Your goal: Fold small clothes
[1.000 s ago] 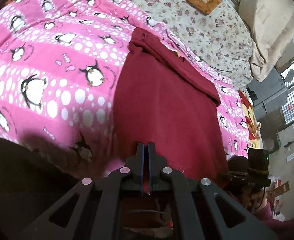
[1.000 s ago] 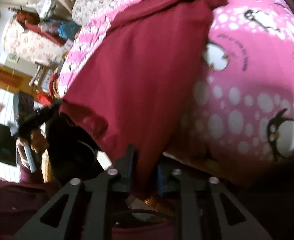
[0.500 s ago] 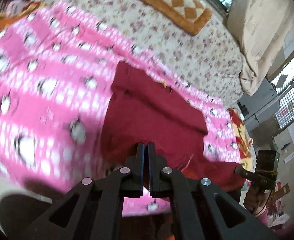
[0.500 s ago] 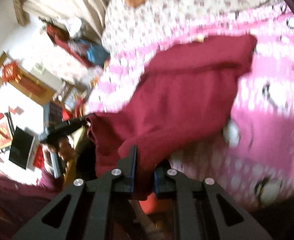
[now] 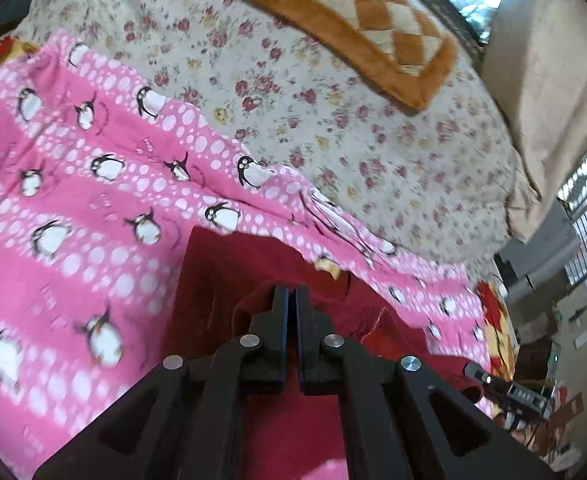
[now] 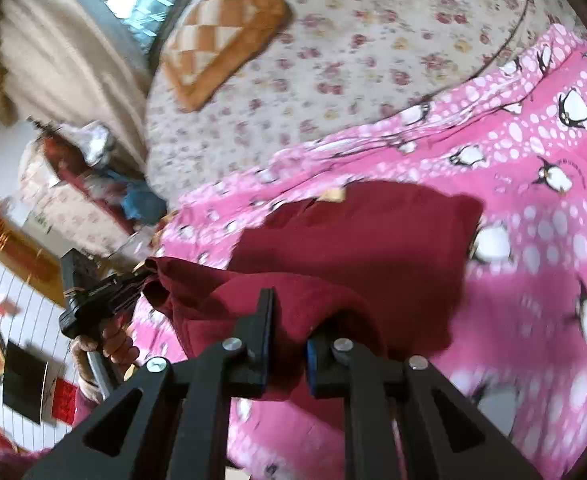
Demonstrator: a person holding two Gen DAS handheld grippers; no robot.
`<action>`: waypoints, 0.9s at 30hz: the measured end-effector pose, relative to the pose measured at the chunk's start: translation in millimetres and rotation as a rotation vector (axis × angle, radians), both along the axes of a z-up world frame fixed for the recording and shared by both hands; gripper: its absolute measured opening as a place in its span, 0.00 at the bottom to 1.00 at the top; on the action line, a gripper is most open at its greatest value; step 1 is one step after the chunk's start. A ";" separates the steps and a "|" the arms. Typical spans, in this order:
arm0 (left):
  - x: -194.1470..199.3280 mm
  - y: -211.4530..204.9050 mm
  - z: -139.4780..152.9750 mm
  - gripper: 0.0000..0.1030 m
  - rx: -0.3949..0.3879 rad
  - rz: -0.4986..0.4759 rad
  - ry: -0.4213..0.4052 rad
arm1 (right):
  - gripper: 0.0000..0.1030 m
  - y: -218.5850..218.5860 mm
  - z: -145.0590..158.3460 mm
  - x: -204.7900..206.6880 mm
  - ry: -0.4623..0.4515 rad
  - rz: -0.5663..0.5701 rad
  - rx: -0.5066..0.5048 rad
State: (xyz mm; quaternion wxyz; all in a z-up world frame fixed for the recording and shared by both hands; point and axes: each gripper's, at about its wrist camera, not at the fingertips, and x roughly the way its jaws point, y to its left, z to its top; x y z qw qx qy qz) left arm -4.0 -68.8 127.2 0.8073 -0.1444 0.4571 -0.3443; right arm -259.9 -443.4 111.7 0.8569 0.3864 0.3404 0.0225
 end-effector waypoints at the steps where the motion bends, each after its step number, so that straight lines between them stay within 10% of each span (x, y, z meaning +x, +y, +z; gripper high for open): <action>1: 9.0 -6.8 -5.4 0.00 0.005 0.007 0.005 | 0.13 -6.6 -6.0 6.6 0.011 -0.010 0.005; 11: 52.9 -32.3 -32.7 0.00 0.068 0.084 -0.091 | 0.14 -49.9 -58.6 74.0 0.089 -0.042 0.006; 14: 58.1 -21.9 -31.1 0.17 0.045 0.085 -0.076 | 0.27 -51.7 -65.6 79.6 0.132 -0.054 0.013; 19: 42.2 -15.4 -30.8 0.18 0.123 0.006 -0.087 | 0.57 -48.2 -41.8 55.6 0.068 -0.137 -0.042; 27: 8.8 -13.5 -34.5 0.21 0.155 -0.127 -0.096 | 0.57 -9.0 -32.7 61.2 0.070 0.008 -0.172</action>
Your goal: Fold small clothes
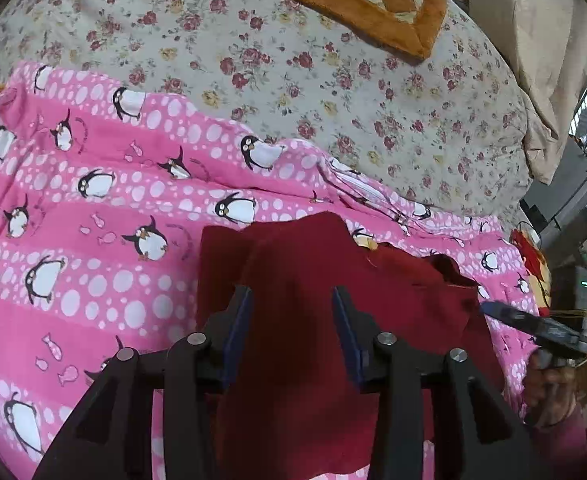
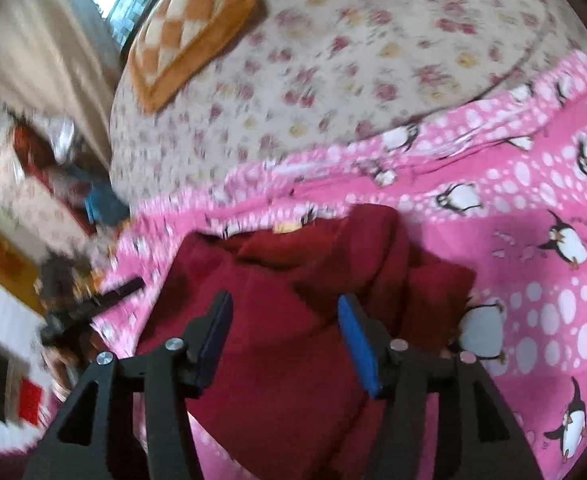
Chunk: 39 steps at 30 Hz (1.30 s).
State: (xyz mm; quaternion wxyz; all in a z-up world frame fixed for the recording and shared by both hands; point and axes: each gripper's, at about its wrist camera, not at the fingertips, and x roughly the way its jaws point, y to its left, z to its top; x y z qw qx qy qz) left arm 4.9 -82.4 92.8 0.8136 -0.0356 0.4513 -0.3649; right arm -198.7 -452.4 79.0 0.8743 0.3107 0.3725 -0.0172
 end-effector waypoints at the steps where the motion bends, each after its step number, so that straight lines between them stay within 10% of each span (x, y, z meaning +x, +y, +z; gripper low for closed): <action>1: 2.9 -1.2 -4.0 0.21 0.016 0.010 0.009 | 0.57 0.9 -10.4 11.0 0.054 -0.015 -0.025; 8: 30.4 -16.3 -31.5 0.21 0.076 0.031 0.087 | 0.55 -4.3 -25.4 35.9 0.101 -0.082 -0.036; 21: 31.8 -65.4 -44.8 0.09 0.333 0.000 -0.064 | 0.59 3.7 -17.7 -5.8 0.067 -0.043 0.064; 33: 89.9 -1.0 -65.2 0.02 0.072 0.259 0.183 | 0.59 10.2 -15.2 11.5 0.092 -0.025 -0.002; 39: 72.4 2.6 -36.6 0.08 0.084 0.267 0.079 | 0.59 5.2 -2.6 25.1 0.096 -0.064 -0.091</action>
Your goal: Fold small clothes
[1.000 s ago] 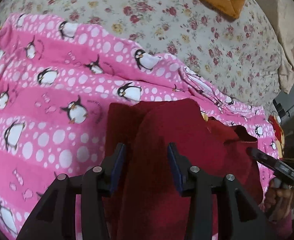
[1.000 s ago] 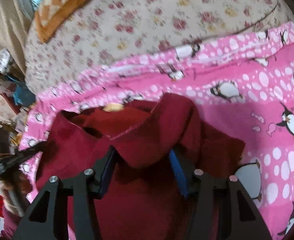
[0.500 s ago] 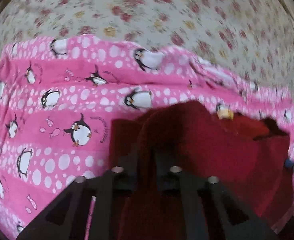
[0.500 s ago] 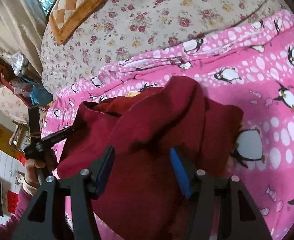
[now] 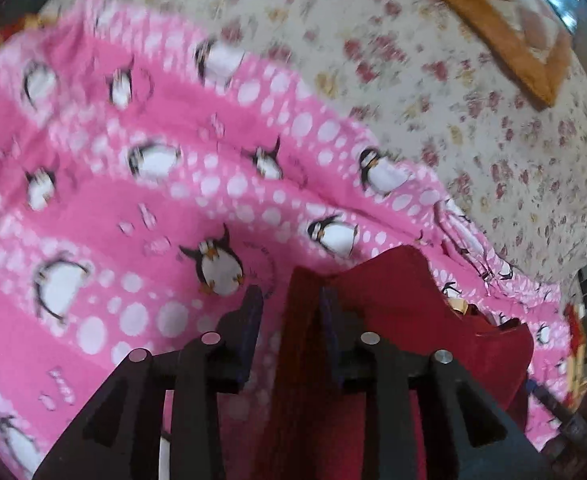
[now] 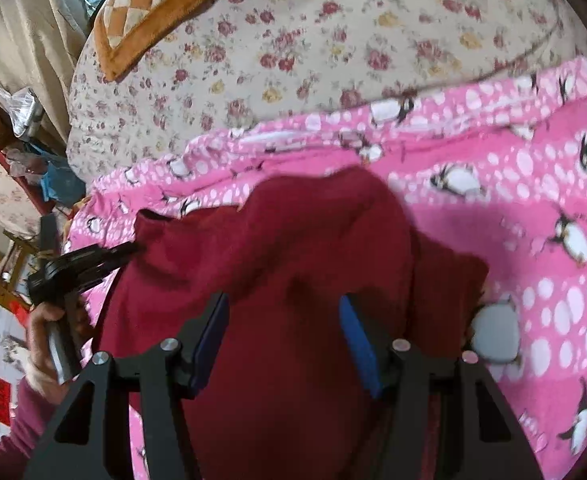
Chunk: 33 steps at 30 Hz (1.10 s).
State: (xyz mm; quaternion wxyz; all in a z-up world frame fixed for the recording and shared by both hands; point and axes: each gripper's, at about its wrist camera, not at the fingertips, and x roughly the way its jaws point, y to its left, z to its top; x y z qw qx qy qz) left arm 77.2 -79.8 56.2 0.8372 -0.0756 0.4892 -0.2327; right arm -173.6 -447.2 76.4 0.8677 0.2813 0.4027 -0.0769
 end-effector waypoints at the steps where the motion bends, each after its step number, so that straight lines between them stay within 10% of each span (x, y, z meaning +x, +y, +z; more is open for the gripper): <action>1: -6.0 -2.1 4.9 0.08 0.001 -0.017 -0.022 | 0.59 -0.4 1.5 6.6 0.004 0.005 -0.018; 9: -10.5 -33.0 -24.4 0.10 0.192 -0.067 -0.036 | 0.57 -5.5 -28.2 74.2 0.156 0.061 -0.199; 18: -1.9 -8.5 -30.5 0.23 0.120 -0.002 0.028 | 0.57 -34.0 -22.4 69.5 0.092 -0.027 -0.169; 24: -15.0 -5.1 -17.4 0.23 0.133 -0.010 -0.009 | 0.57 29.2 20.7 78.9 -0.013 0.290 -0.246; 30: -13.4 7.8 -20.9 0.23 0.111 -0.007 0.026 | 0.55 56.7 -8.9 124.2 0.073 0.427 -0.360; 33: -12.4 8.6 -19.4 0.23 0.099 -0.010 0.031 | 0.13 55.9 -24.2 132.0 0.126 0.470 -0.355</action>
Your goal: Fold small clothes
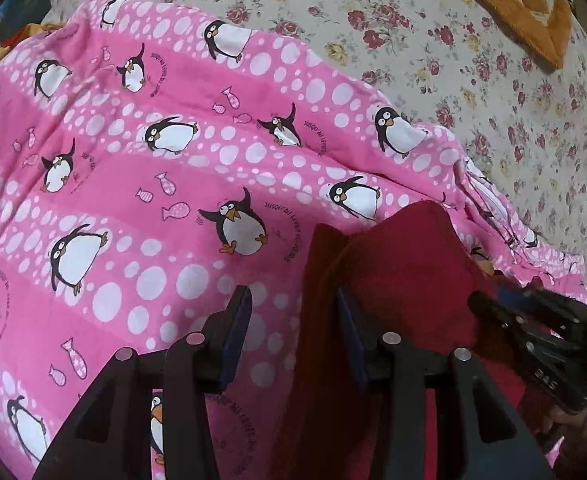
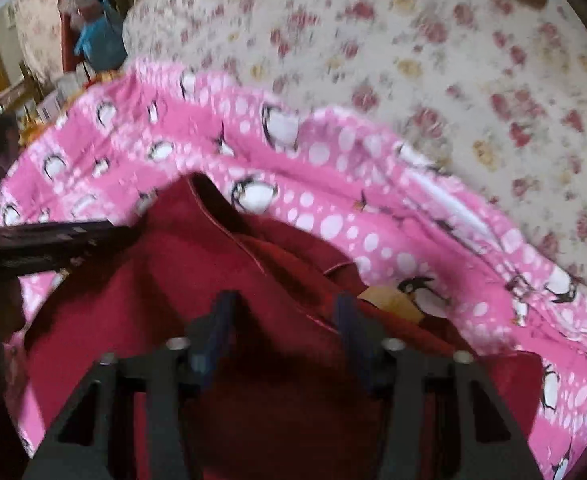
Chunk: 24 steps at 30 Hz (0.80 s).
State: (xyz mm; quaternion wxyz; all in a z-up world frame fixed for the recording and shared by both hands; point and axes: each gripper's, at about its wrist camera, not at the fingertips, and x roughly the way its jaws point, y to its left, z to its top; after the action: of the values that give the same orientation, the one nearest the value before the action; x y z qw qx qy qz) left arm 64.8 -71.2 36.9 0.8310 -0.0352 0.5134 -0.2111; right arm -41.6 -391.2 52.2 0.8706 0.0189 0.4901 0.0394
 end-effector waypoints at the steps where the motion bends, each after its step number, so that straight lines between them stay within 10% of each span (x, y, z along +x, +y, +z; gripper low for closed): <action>1: -0.6 -0.2 1.2 0.23 -0.001 0.000 -0.004 | 0.10 1.2 -0.1 -0.2 0.006 0.018 0.011; 13: -1.7 4.9 6.5 0.23 0.008 0.023 -0.034 | 0.06 6.8 -16.5 45.8 -0.002 -0.104 0.034; 16: -2.5 4.0 5.2 0.23 0.010 0.020 -0.027 | 0.17 4.5 -11.7 34.6 -0.017 -0.127 0.046; 18: -5.2 3.6 8.0 0.23 0.000 0.019 -0.032 | 0.43 -8.0 4.0 14.5 -0.034 -0.156 0.093; 24: -18.2 -6.0 18.7 0.23 -0.047 -0.030 -0.058 | 0.49 -74.3 26.3 -57.9 -0.047 -0.310 0.005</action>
State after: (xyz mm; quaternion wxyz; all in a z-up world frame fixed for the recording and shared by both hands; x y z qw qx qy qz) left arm 46.6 -77.1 55.6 0.8411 -0.0409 0.4845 -0.2367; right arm -99.4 -465.5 78.6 0.8775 0.0954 0.4606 -0.0937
